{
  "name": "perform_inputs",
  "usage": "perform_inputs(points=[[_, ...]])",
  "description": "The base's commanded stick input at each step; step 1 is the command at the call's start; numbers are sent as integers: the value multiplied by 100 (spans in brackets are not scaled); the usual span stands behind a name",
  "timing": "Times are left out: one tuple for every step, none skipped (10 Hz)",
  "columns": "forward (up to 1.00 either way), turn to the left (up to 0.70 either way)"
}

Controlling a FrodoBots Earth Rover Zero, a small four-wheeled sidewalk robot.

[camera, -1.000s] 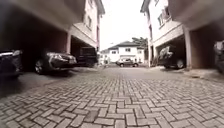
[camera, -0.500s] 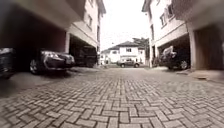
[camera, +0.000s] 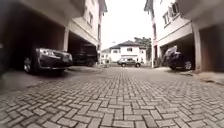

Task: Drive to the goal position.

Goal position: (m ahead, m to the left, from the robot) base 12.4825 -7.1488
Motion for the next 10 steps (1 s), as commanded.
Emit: perform_inputs(points=[[70, 0], [70, 0], [70, 0], [70, 0], [70, 0], [70, 0], [70, 0], [70, 0], [70, 0], [70, 0]])
